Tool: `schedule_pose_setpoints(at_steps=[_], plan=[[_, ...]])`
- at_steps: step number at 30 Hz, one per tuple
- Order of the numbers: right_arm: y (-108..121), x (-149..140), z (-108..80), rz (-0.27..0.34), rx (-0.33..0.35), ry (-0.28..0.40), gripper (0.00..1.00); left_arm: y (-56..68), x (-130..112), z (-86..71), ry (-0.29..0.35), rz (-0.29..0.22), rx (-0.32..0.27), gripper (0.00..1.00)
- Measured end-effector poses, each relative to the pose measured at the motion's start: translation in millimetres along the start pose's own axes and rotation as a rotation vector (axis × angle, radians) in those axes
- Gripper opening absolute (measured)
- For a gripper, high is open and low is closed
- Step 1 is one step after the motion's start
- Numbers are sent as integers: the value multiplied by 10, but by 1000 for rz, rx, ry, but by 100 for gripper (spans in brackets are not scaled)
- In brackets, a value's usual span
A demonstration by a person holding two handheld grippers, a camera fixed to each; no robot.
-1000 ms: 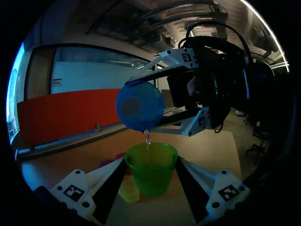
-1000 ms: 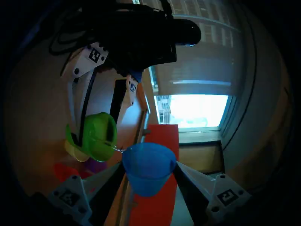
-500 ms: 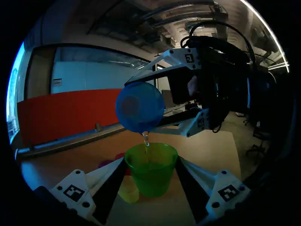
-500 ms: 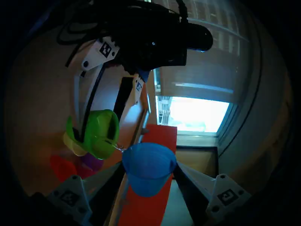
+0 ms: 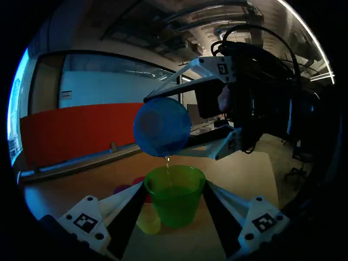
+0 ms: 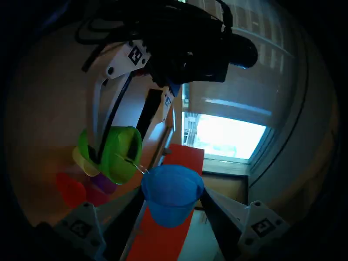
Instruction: Pour water
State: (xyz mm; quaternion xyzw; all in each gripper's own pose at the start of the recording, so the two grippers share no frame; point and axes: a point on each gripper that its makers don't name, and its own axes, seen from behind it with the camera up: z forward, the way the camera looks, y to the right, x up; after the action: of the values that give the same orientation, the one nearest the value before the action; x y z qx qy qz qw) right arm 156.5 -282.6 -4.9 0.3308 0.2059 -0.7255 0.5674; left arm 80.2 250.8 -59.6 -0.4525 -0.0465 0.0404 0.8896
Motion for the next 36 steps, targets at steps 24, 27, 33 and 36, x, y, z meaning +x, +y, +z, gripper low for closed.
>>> schedule_pose_setpoints(at_steps=[24, 27, 33, 36], plan=[[-9, -53, 16, 58, 1, 4, 91, -8, 10, -10, -4, 1, 3, 87], [-1, -68, 8, 128, 0, 9, 91, -14, 5, -19, -5, 3, 6, 87], [6, -89, -37, 335, -7, 21, 90, -31, -22, -41, -13, 5, 10, 87], [-38, -119, -64, 482, -9, 20, 90, -35, -24, -56, -17, 9, 12, 87]])
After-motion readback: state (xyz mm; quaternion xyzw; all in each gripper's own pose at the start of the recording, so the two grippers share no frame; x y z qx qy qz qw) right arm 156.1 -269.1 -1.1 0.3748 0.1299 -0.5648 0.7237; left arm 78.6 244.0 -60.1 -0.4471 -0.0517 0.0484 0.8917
